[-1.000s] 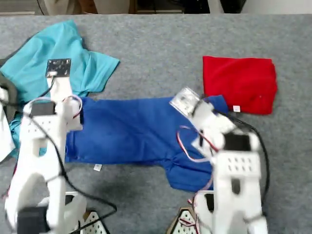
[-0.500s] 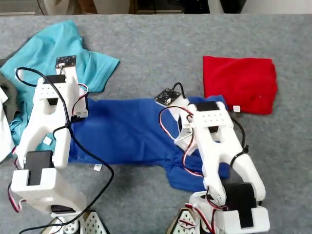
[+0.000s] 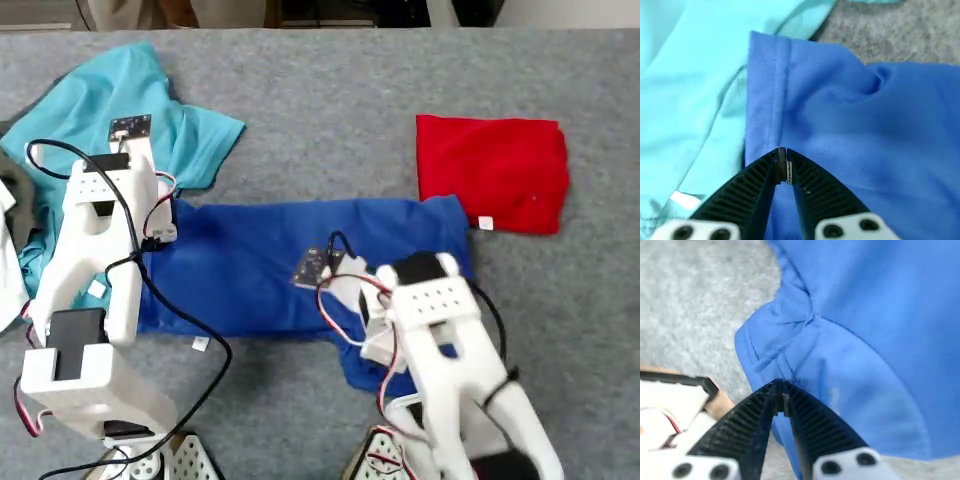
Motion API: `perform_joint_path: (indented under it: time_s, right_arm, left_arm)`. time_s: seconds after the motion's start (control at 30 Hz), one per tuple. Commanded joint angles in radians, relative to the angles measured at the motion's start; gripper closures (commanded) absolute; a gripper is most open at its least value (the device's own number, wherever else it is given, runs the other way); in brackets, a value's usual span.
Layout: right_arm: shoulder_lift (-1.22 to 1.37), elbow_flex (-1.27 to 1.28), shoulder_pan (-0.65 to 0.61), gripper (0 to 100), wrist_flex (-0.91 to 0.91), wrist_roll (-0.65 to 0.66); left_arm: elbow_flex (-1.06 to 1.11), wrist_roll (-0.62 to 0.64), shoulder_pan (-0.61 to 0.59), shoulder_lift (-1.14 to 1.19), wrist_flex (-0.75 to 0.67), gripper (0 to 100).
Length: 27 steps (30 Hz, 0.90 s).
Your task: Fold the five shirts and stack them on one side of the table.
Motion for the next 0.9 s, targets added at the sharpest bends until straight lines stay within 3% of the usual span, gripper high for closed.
perform_joint_path:
  time_s: [0.0, 0.17, 0.43, 0.6, 0.87]
  right_arm:
    - [-0.15, -0.105, -0.005, 99.7, 0.064, 0.038]
    - [-0.148, -0.174, 0.038, 99.7, 0.008, 0.038]
    - [0.223, -0.045, 0.061, 99.7, -0.16, 0.04]
    - [0.309, 0.015, -0.054, 99.7, -0.158, 0.046]
    - [0.223, 0.061, -0.355, 99.7, -0.135, 0.04]
  left_arm:
    - [-0.051, 0.005, -0.025, -0.008, 0.012, 98]
    - [-0.052, 0.005, -0.023, -0.007, 0.012, 98]
    - [-0.048, 0.005, -0.021, -0.007, 0.012, 98]
    - [-0.046, 0.005, -0.031, -0.007, 0.012, 98]
    - [-0.044, 0.005, -0.032, -0.005, 0.012, 98]
